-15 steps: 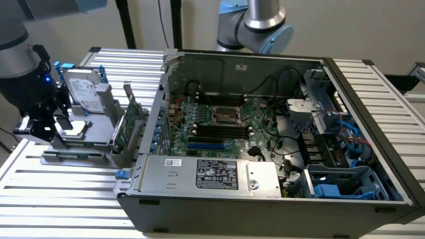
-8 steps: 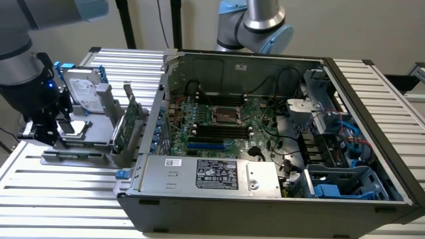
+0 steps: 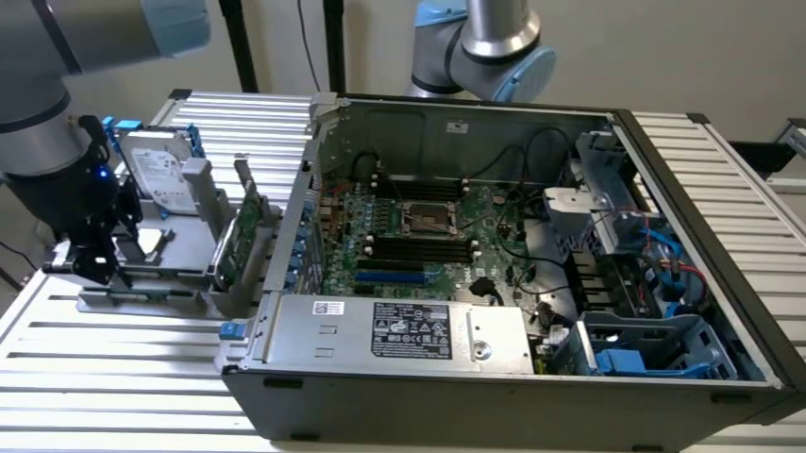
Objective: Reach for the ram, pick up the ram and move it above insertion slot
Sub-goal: 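Pick up the ram and move it above insertion slot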
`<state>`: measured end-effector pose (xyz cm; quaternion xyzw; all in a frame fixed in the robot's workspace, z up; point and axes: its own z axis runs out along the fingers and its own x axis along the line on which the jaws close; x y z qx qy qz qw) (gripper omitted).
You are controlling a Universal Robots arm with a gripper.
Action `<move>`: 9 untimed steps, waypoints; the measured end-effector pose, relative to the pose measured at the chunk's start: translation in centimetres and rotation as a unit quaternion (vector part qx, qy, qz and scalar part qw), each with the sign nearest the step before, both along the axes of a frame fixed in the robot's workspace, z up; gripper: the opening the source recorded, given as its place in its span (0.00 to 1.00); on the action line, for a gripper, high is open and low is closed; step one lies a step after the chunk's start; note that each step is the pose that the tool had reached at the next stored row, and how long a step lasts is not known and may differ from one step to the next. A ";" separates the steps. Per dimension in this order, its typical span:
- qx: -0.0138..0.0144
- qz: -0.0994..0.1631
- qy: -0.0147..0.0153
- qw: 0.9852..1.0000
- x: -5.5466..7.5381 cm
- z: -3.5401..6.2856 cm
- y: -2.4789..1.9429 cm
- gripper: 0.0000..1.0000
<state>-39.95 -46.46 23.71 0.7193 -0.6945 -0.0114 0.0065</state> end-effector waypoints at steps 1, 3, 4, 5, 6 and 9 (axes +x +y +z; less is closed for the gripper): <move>0.000 0.000 0.000 1.000 0.0 -0.19 0.00 0.48; 0.000 0.001 0.000 1.000 0.0 -0.55 0.00 0.48; 0.000 0.001 0.000 1.000 0.0 -0.73 0.00 0.48; 0.000 0.001 0.000 1.000 0.0 -0.91 0.00 0.48; 0.000 0.002 0.000 1.000 0.0 -1.08 0.00 0.48; 0.000 0.003 0.000 1.000 0.0 -1.64 0.00 0.48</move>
